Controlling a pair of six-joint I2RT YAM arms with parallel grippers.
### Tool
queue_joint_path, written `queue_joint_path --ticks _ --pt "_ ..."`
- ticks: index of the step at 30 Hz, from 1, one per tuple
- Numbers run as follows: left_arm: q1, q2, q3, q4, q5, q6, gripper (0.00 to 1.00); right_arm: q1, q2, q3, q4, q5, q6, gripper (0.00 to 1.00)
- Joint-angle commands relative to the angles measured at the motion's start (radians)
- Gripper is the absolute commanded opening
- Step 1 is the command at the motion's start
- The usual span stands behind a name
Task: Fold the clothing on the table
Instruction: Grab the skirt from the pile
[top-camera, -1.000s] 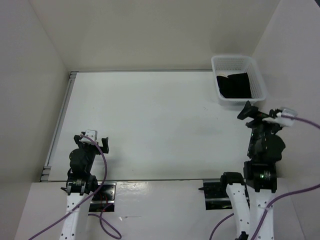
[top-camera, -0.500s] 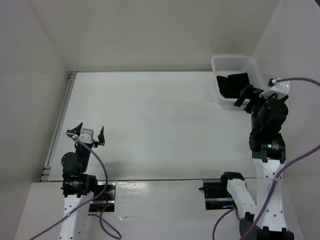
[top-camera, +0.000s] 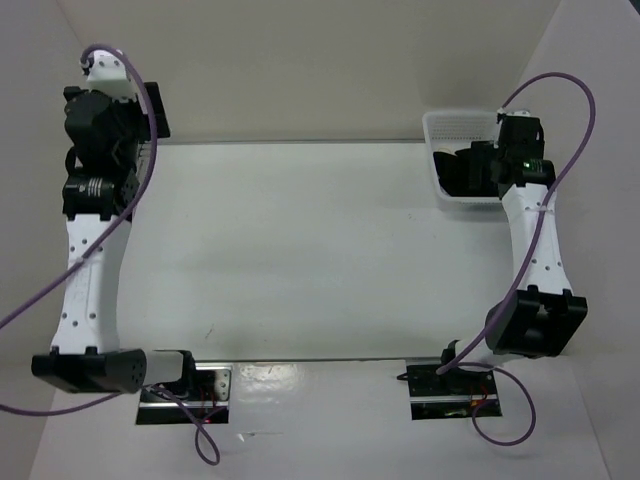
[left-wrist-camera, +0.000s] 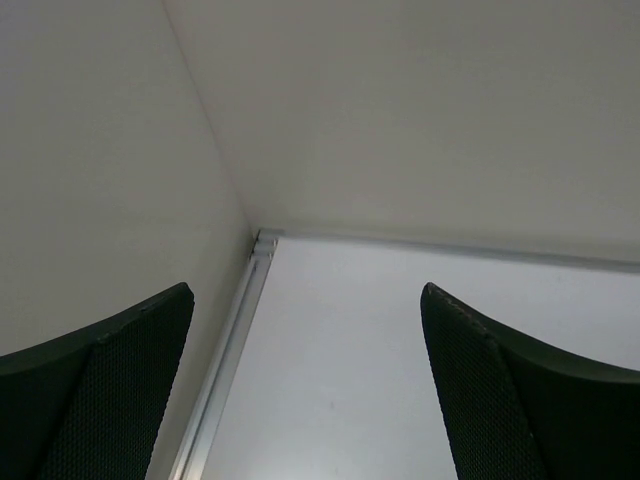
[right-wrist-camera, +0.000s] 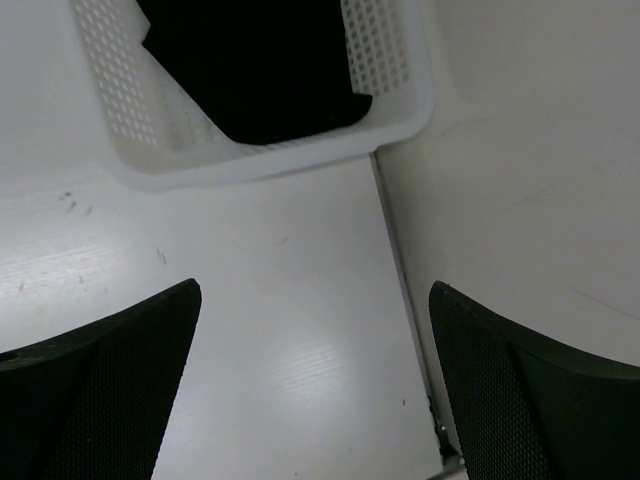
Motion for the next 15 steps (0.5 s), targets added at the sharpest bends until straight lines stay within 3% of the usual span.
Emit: queue_joint_path --ticks 1,4,8,11,15 --pt "0.010 0.131 0.187 -0.383 -0.096 -0.082 1.00 0.008 0.012 -0.056 0.002 0.068 -0.041 0.99" --pt "0.032 0.281 0.302 -0.555 -0.056 0.029 1.00 -0.040 0.061 -0.090 0.056 -0.036 -0.009 0.99" --pt "0.032 0.405 0.247 -0.585 -0.084 0.036 1.00 -0.089 0.145 -0.059 0.131 -0.104 0.016 0.99" --pt "0.041 0.454 0.200 -0.550 -0.075 0.013 1.00 -0.101 0.237 0.021 0.149 -0.179 0.040 0.99" --pt "0.052 0.403 0.045 -0.366 0.097 0.003 1.00 -0.101 0.385 0.183 0.136 -0.228 0.051 0.99"
